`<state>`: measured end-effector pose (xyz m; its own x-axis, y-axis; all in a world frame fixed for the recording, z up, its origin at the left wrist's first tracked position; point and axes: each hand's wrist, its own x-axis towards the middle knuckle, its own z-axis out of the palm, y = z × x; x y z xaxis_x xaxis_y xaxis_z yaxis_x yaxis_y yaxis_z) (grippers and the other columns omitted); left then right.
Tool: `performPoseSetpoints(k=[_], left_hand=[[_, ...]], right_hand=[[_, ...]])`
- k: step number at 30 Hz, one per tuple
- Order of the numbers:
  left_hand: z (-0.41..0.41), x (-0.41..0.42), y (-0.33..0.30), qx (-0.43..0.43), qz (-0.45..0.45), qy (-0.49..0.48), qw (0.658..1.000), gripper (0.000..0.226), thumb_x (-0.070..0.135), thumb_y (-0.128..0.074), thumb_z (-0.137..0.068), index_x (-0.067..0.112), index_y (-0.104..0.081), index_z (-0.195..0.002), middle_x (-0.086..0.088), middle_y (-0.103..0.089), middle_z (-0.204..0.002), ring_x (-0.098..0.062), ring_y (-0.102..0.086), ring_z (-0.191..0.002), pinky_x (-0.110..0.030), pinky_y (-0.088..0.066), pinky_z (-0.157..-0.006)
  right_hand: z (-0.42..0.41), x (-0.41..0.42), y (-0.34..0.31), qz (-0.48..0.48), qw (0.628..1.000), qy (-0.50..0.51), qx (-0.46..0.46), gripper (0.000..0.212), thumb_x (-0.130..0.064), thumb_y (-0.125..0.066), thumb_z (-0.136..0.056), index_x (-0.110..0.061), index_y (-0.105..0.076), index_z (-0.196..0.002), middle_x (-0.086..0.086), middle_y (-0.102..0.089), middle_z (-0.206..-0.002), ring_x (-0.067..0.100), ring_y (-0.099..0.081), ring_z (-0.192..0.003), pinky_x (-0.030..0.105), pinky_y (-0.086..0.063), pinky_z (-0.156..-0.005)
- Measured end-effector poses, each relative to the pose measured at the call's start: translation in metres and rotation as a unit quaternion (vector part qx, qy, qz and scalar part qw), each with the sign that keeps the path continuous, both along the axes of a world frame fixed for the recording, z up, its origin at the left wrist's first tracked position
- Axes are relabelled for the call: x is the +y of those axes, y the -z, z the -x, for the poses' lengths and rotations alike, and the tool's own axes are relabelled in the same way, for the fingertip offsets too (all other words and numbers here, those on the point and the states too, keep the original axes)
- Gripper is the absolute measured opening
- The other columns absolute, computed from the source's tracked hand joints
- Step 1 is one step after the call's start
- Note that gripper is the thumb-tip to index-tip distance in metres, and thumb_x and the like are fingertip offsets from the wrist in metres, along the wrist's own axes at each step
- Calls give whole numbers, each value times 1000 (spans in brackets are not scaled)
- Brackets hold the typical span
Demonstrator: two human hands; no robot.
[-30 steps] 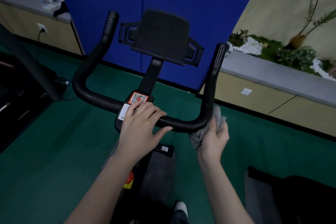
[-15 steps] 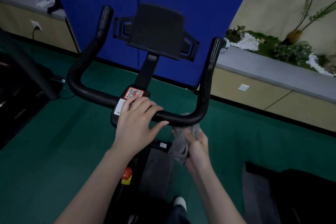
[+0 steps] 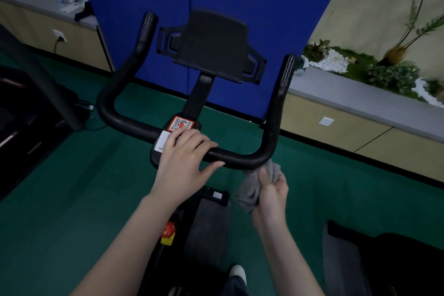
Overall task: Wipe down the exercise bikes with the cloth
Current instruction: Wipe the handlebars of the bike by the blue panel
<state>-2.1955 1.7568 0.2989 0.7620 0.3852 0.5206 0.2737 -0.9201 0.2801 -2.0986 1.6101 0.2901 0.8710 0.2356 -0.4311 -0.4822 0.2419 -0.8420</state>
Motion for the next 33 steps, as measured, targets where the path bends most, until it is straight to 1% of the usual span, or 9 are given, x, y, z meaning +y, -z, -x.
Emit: performPoseSetpoints(k=[3, 7, 9, 11, 14, 17, 23, 29, 33], left_hand=[[-2, -5, -3, 3, -7, -9, 1000, 42, 54, -57, -86, 17, -70, -101, 6, -63, -97, -19, -56, -107, -39, -27, -111], [-19, -26, -5, 11, -9, 4, 1000, 45, 53, -55, -89, 14, -68, -107, 1, -63, -101, -21, -55, -109, -42, -27, -112], [-32, -37, -3, 12, 16, 20, 1000, 46, 53, -53, -90, 14, -67, -109, 1, -62, -102, -20, -55, -106, -39, -30, -109], [-42, -45, 0, 20, 40, 25, 999, 45, 52, -49, -89, 16, -66, -111, 2, -61, -101, -19, -57, -101, -35, -34, -103], [-48, -50, 4, 24, 47, 8, 999, 40, 49, -48, -86, 21, -67, -106, 8, -63, -95, -17, -59, -91, -32, -34, -89], [-51, -51, 7, 2, 51, -3, 999, 34, 51, -52, -86, 25, -70, -100, 12, -63, -86, -14, -56, -84, -30, -32, -83], [-52, -53, 7, -19, 87, -4, 996, 31, 55, -55, -85, 30, -71, -97, 16, -62, -82, -9, -53, -82, -25, -27, -83], [-53, -56, 2, -20, 114, -16, 993, 31, 56, -57, -83, 31, -71, -94, 17, -63, -81, -7, -54, -81, -23, -24, -83], [-53, -58, -1, -19, 128, -21, 991, 34, 58, -54, -84, 31, -71, -93, 17, -64, -81, -7, -54, -81, -23, -23, -83]], right_hand=[[7, -2, 4, 28, 999, -2, -33, 27, -12, -52, -97, -2, -50, -123, 18, -64, -113, 28, -65, -103, 38, -53, -89], [-13, -3, 1, 50, 991, 93, -87, 24, -12, -53, -97, -2, -56, -118, 20, -64, -115, 33, -63, -108, 42, -52, -94], [-24, 2, -4, 79, 976, 126, -156, 17, -13, -57, -95, -9, -60, -112, 12, -66, -112, 25, -63, -108, 39, -51, -96], [-26, 10, -12, 112, 954, 129, -247, 15, -10, -61, -92, -14, -61, -106, 5, -65, -109, 17, -62, -107, 28, -49, -94], [-20, 12, -12, 166, 893, 65, -413, 17, -1, -64, -87, -5, -66, -103, 8, -60, -112, 13, -58, -108, 17, -43, -95], [-34, 2, -4, 187, 839, -27, -510, 18, 1, -67, -84, -4, -69, -101, 3, -59, -113, 17, -57, -111, 20, -43, -95], [-96, 1, -17, 197, 808, -112, -544, 11, -3, -70, -83, -3, -70, -94, 4, -66, -104, 21, -61, -103, 27, -48, -94], [-126, -13, -33, 197, 677, -292, -646, 15, -7, -70, -84, -8, -72, -98, -3, -67, -104, 18, -59, -105, 24, -43, -96], [-147, -3, -45, 222, 639, -319, -664, 15, -7, -71, -83, -8, -72, -98, -1, -68, -101, 20, -58, -104, 24, -44, -94]])
